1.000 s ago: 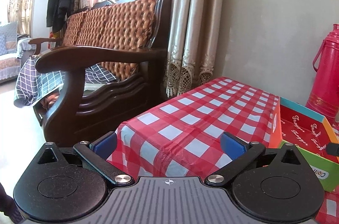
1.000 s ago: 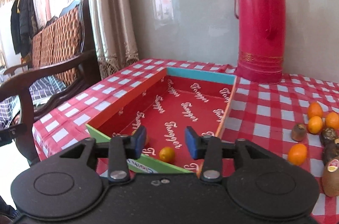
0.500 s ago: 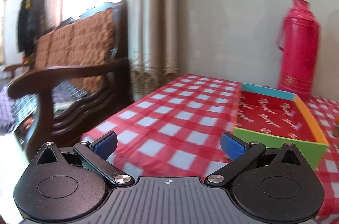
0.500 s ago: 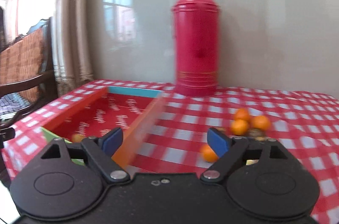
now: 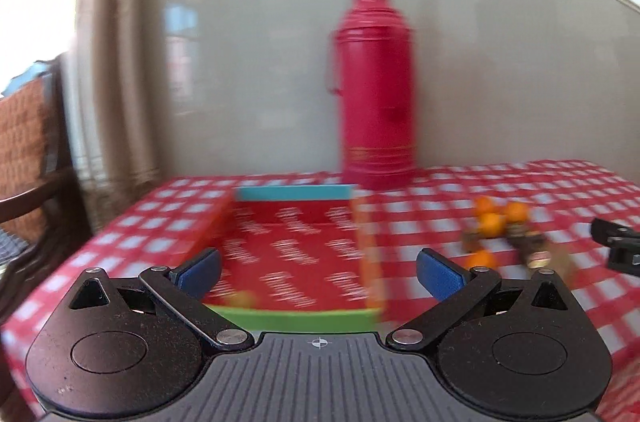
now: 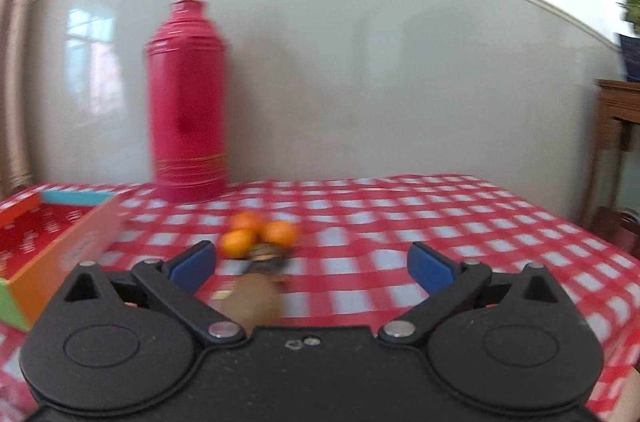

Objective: Organize fruits
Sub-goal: 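Grasp the large brown kiwi with the left gripper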

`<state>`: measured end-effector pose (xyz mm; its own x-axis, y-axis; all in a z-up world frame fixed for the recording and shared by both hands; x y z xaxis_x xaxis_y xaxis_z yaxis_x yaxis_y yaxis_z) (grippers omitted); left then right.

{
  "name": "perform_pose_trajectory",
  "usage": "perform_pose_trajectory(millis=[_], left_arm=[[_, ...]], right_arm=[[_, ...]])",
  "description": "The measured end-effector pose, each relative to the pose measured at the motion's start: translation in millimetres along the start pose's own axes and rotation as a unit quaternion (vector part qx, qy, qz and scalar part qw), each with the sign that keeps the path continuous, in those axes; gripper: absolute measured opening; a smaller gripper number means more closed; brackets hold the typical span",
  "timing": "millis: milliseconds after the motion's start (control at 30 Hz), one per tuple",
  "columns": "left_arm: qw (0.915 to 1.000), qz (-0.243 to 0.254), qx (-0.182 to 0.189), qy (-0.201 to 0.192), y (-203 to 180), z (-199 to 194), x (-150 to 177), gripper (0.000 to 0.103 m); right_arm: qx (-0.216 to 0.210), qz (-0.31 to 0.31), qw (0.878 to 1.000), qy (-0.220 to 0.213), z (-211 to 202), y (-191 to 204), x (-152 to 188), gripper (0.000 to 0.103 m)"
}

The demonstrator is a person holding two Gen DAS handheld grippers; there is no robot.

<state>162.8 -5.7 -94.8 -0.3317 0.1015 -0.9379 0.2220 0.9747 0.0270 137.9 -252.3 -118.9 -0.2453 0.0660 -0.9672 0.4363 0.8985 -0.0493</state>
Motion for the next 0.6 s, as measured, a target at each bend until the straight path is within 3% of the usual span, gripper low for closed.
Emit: perform_pose_trajectory(millis=[200, 367, 433, 500, 600], left_arm=[[0.9963, 0.040, 0.074, 0.017, -77.0, 28.8, -5.8, 0.102], [0.9906, 0.057, 0.115, 0.045, -130.0, 53.9, -0.3, 0.102], [0.9880, 0.065, 0.128, 0.056, -149.3, 63.4, 3.2, 0.095], [0.9839, 0.071, 0.147, 0.073, -166.3, 73.2, 7.2, 0.082], [0.9821, 0.069, 0.153, 0.086, -184.8, 85.5, 12.0, 0.081]], right_arm=[[0.067, 0.037, 0.997, 0.013, 8.4, -50.7, 4.2, 0.097], [0.098, 0.050, 0.994, 0.012, 6.4, -83.2, 7.6, 0.097], [0.104, 0.052, 0.993, 0.011, 5.6, -91.1, 8.7, 0.097], [0.105, 0.058, 0.993, 0.012, 5.9, -99.1, 9.5, 0.097], [0.107, 0.066, 0.992, 0.017, 7.4, -110.1, 10.7, 0.097]])
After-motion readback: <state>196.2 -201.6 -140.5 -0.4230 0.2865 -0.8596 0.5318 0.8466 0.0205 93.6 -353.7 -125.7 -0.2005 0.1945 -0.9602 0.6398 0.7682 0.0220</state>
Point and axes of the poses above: each gripper's, at about its wrist camera, not at the fingertips, and z roughly the way its jaws point, y to its left, x to its underside, the point moved 5 cm from there along z, roughly the way its jaws point, and after that the axes turned 8 degrees about x, right-handed, at the moved point
